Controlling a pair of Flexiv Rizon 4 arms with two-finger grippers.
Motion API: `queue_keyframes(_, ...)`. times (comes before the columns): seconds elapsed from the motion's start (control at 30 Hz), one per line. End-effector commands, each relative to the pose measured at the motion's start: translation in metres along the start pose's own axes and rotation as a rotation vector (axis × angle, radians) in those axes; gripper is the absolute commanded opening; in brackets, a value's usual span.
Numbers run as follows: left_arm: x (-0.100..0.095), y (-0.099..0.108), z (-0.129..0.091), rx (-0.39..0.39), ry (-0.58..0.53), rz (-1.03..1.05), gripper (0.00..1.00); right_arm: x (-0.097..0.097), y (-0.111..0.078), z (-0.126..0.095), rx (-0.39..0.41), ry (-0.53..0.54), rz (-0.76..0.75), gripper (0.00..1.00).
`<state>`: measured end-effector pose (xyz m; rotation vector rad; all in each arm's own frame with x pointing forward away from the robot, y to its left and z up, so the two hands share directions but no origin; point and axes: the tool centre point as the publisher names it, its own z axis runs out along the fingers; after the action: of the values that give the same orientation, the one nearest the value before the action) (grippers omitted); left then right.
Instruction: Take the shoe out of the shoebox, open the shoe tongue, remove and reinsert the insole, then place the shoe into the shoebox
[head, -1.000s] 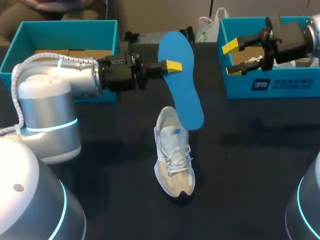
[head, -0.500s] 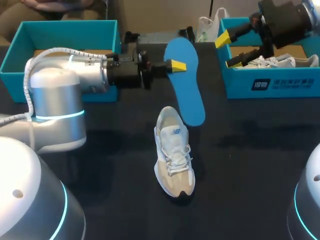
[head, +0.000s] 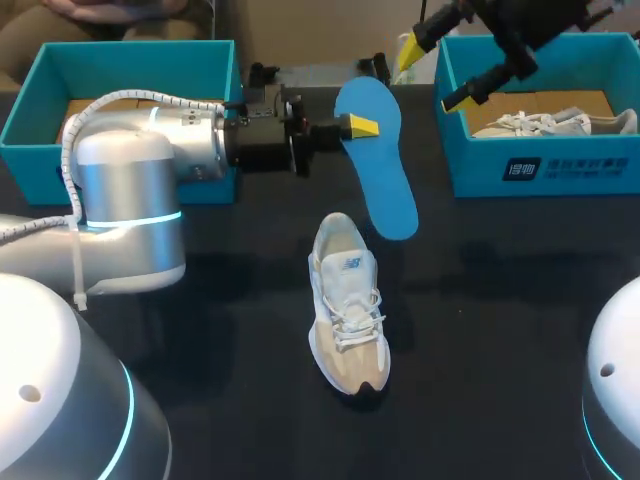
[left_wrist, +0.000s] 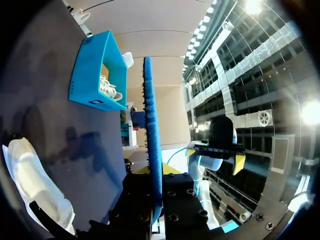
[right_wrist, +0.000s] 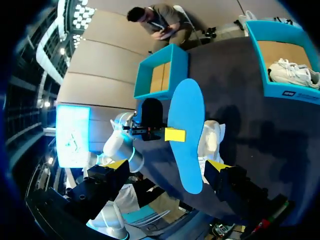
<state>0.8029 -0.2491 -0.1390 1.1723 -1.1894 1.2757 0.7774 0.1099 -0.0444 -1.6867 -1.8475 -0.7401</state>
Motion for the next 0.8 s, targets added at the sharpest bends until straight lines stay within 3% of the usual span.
queue_keyframes(0.03,0.0014,-0.0016,0.0010,-0.004,-0.006,0.000,0.00,0.0094,-0.0010,-0.0004,0.010,-0.241,0.021,1.00)
queue_keyframes(0.13,0.0014,-0.0016,0.0010,-0.004,-0.006,0.000,0.00,0.0096,-0.0019,0.0010,0.023,-0.287,0.113,1.00)
queue_keyframes(0.63,0.0014,-0.0016,0.0010,-0.004,-0.006,0.000,0.00,0.0096,-0.0019,0.0010,0.023,-0.287,0.113,1.00)
queue_keyframes(0.7,0.0014,-0.0016,0.0010,-0.004,-0.006,0.000,0.00,0.0084,0.0018,0.0031,0.001,-0.442,0.094,1.00)
queue_keyframes(0.8,0.0014,-0.0016,0.0010,-0.004,-0.006,0.000,0.00,0.0076,0.0008,0.0059,-0.075,-0.553,0.009,1.00)
